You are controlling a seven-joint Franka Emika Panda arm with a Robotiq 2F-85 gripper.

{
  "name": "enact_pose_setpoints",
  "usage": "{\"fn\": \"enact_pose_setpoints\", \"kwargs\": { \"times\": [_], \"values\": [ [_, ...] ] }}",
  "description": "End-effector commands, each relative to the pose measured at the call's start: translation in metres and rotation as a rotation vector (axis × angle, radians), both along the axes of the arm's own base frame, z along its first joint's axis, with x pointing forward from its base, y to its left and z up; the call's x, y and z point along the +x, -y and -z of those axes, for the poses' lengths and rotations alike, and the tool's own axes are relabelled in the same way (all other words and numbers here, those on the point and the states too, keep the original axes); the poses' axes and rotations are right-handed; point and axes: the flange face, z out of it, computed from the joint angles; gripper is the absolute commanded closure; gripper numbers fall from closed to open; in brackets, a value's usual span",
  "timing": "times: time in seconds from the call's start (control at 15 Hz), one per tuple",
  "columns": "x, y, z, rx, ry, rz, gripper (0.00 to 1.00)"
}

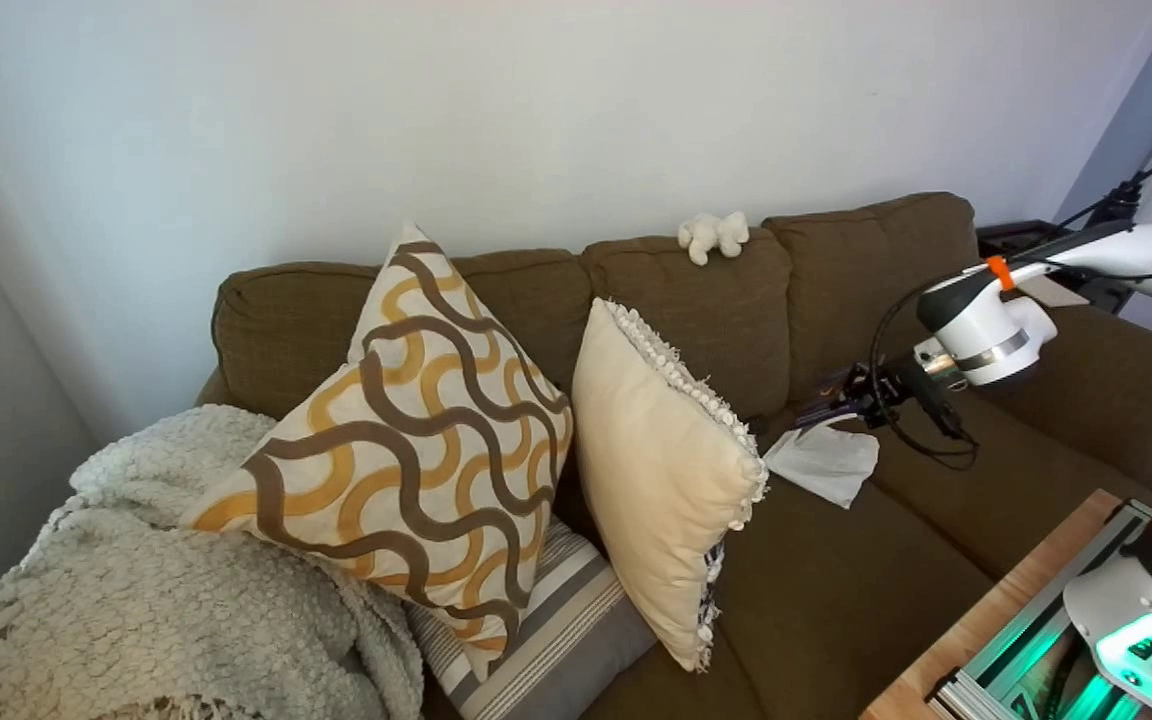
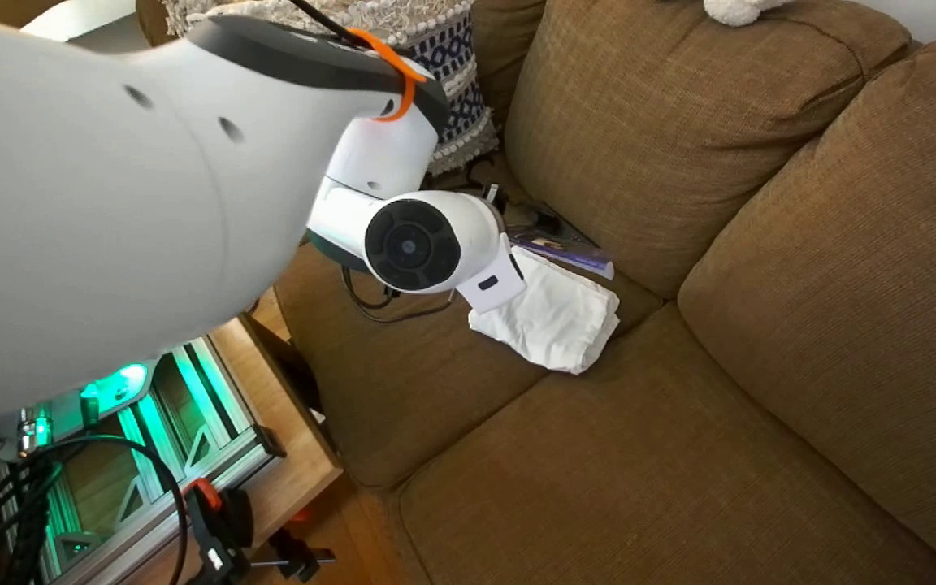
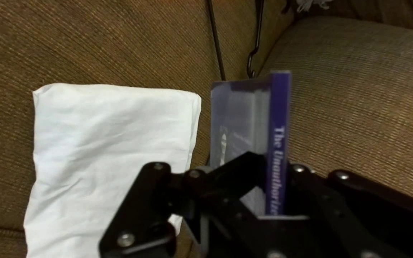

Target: Put the purple book on the white cloth

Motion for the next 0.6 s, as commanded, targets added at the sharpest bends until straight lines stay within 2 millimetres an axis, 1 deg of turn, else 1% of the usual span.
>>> {"fn": "enact_pose_setpoints", "kwargs": {
  "times": [0.0, 0.2, 0.33, 0.53],
  "values": [
    [0.032, -0.012, 0.032, 0.012, -0.019, 0.028, 0.97],
    [0.059, -0.012, 0.048, -0.012, -0.020, 0.061, 0.97],
    [0.072, -0.009, 0.057, -0.025, -0.042, 0.084, 0.97],
    [0.081, -0.010, 0.082, -0.040, -0.112, 0.104, 0.97]
  ]
}}
